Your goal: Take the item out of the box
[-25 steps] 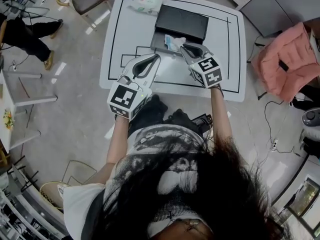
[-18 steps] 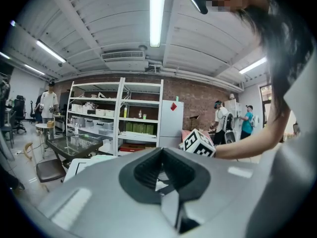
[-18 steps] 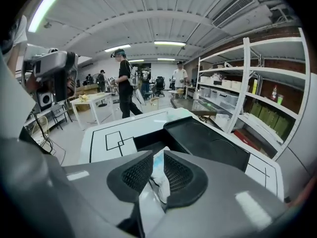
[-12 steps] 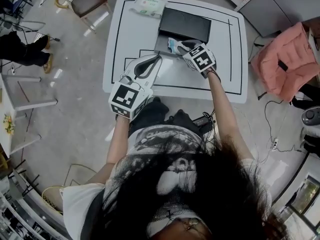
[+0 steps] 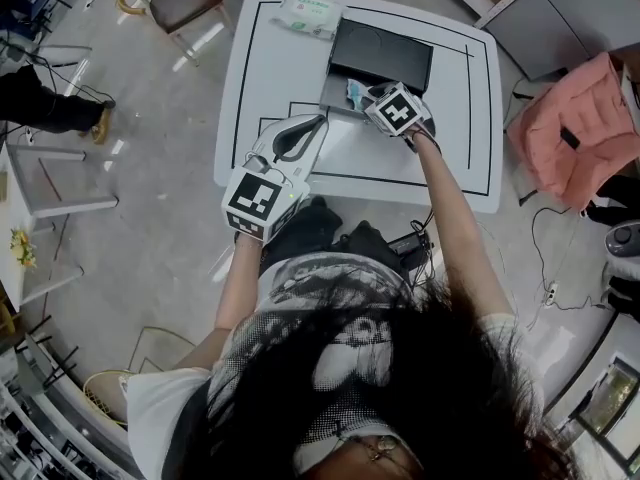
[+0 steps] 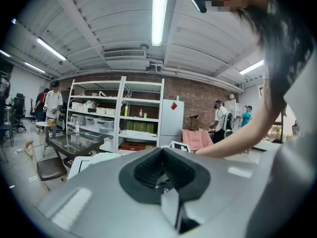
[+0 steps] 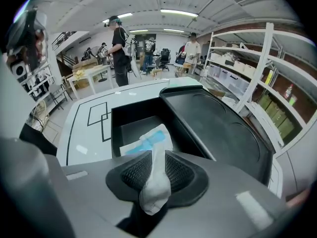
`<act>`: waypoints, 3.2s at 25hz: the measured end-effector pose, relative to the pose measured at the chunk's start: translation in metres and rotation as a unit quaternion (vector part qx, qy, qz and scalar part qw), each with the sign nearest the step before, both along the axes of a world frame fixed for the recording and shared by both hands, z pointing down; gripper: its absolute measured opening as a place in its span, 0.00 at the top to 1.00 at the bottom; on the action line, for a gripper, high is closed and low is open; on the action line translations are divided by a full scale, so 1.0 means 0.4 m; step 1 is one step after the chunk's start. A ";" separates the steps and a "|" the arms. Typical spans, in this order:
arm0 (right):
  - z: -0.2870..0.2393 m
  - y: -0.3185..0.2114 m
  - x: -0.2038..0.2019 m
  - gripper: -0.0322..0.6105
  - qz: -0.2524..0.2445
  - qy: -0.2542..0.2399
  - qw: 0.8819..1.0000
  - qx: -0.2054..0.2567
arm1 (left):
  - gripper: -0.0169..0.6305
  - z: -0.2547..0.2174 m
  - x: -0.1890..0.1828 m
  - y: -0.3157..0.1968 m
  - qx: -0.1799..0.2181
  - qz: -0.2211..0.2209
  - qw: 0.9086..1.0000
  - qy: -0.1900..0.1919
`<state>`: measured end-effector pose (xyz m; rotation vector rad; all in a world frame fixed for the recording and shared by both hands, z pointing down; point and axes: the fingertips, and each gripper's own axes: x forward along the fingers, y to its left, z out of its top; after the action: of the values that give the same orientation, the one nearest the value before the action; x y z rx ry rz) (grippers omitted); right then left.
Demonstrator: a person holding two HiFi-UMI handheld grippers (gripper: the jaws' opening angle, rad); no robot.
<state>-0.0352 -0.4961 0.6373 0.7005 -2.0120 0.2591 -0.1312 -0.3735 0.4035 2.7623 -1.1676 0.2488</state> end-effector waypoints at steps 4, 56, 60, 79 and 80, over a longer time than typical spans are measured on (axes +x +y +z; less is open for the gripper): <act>0.026 -0.004 0.003 0.83 0.020 -0.013 1.000 -0.015 | 0.97 0.009 -0.016 0.001 -0.003 -0.004 1.000 0.000; -0.315 0.378 0.093 0.93 0.127 -0.177 0.970 0.106 | 0.97 0.065 0.076 0.086 -0.035 0.035 0.999 -0.002; -0.334 0.458 0.126 0.93 0.131 -0.187 0.967 0.110 | 0.97 0.051 0.117 0.156 -0.030 0.037 0.999 -0.006; -0.417 0.871 0.211 0.93 0.101 -0.224 0.957 0.155 | 0.97 0.005 0.249 0.590 -0.002 0.025 1.000 -0.019; -0.419 0.890 0.213 0.93 0.099 -0.226 0.956 0.157 | 0.97 0.005 0.254 0.610 -0.002 0.023 1.000 -0.020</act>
<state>0.0499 -0.1402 0.4699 1.1268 -2.4511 0.2342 -0.0297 -0.1297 0.4056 2.7962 -1.1125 0.3111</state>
